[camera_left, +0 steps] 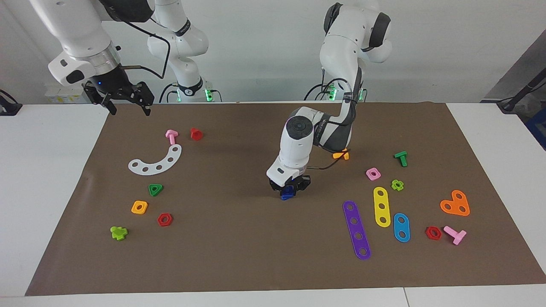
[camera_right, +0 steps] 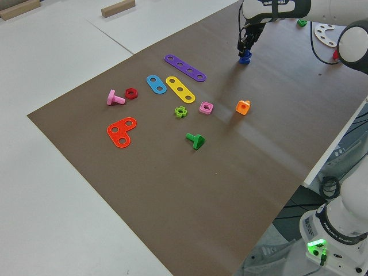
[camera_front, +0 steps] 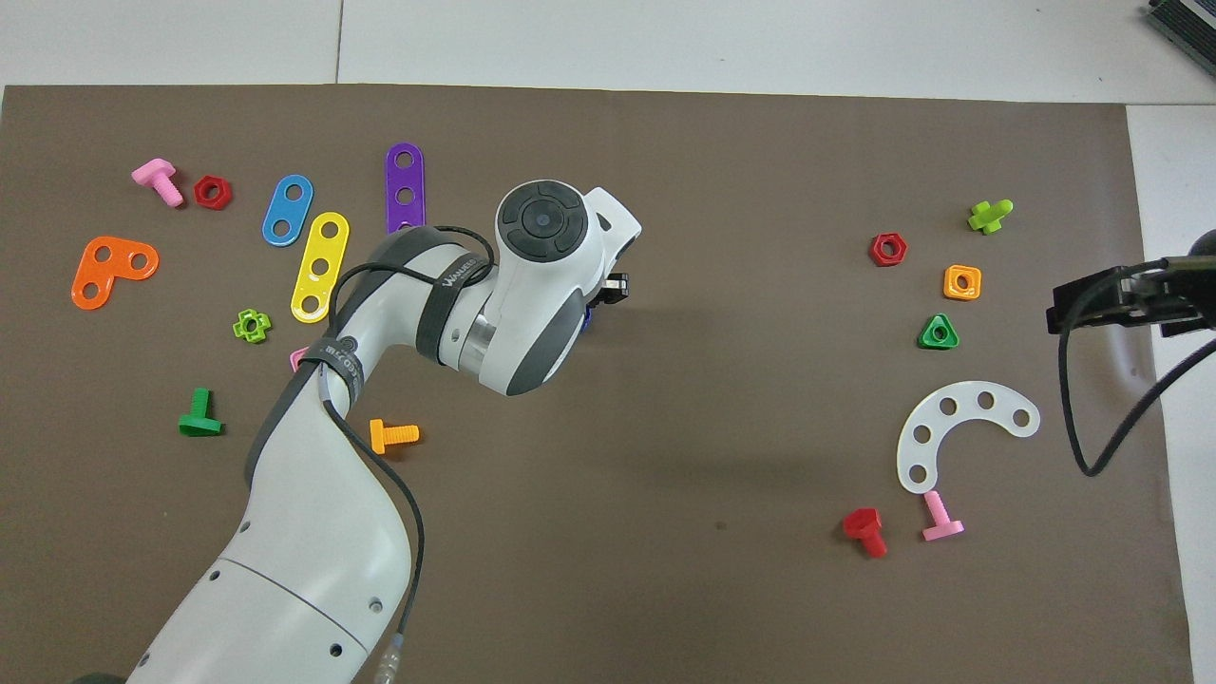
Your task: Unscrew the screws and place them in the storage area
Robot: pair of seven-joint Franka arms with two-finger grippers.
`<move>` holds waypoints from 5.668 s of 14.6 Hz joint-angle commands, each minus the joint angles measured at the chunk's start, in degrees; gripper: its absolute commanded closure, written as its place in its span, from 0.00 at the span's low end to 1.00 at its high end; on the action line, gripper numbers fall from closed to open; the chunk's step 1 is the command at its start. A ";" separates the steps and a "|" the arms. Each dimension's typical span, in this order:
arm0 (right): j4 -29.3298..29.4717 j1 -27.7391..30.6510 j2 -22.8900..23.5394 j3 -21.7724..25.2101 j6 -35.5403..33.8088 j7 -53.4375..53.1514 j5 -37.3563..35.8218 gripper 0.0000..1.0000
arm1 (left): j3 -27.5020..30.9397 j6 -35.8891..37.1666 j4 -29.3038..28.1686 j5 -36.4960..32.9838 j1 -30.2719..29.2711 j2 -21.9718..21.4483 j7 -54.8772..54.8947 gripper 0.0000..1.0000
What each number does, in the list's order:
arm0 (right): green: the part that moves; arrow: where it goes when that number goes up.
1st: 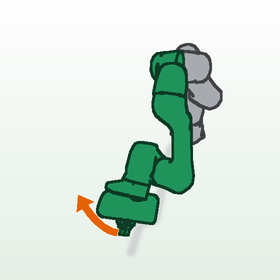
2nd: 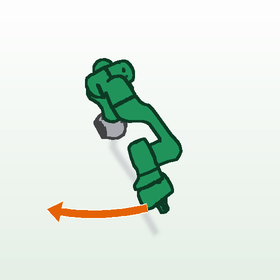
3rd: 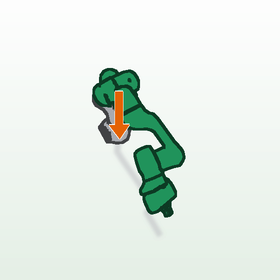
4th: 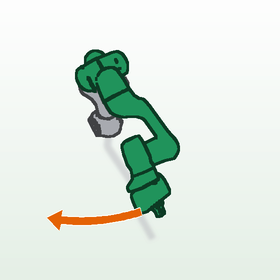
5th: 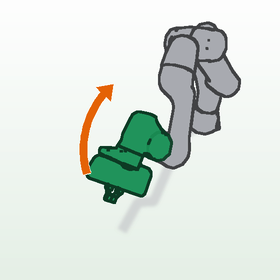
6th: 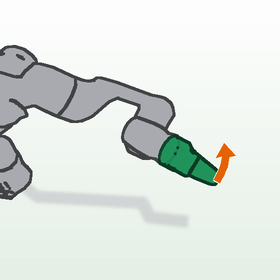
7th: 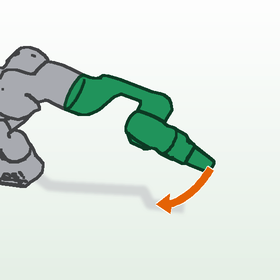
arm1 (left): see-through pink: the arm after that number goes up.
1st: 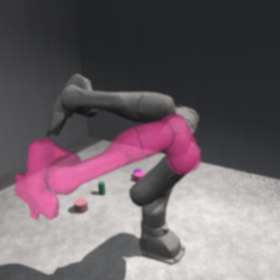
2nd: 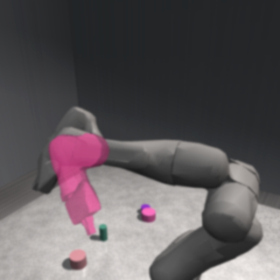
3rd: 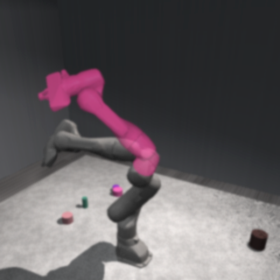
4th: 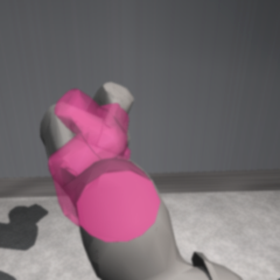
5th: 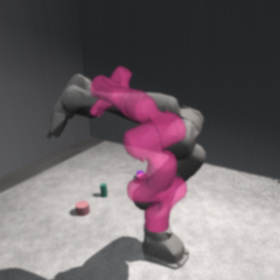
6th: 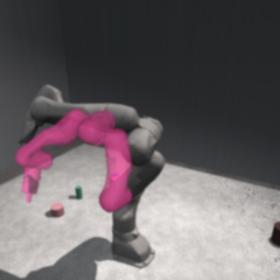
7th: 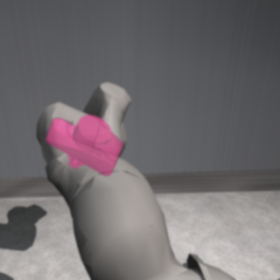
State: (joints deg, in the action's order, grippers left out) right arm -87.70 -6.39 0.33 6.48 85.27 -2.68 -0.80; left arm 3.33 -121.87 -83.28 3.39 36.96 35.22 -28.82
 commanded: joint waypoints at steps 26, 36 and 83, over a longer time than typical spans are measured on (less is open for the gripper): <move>-3.79 0.77 -2.08 0.11 4.98 1.45 0.01 0.00 | 0.89 6.56 -17.09 2.94 -17.80 -10.61 26.45 0.33; -2.22 -19.25 12.38 -0.68 23.68 -19.17 0.53 0.00 | 0.98 10.24 -13.58 2.50 -25.95 -17.19 31.96 0.00; -17.57 -15.08 13.66 -0.07 43.31 -10.80 2.03 1.00 | 3.09 30.64 -7.86 -0.93 -32.21 -34.52 34.01 0.00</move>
State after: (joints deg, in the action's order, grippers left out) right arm -94.76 -25.49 20.98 7.47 127.11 -18.86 1.20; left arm 5.85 -90.26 -88.89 1.55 4.25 2.50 5.48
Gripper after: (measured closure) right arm 0.806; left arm 0.000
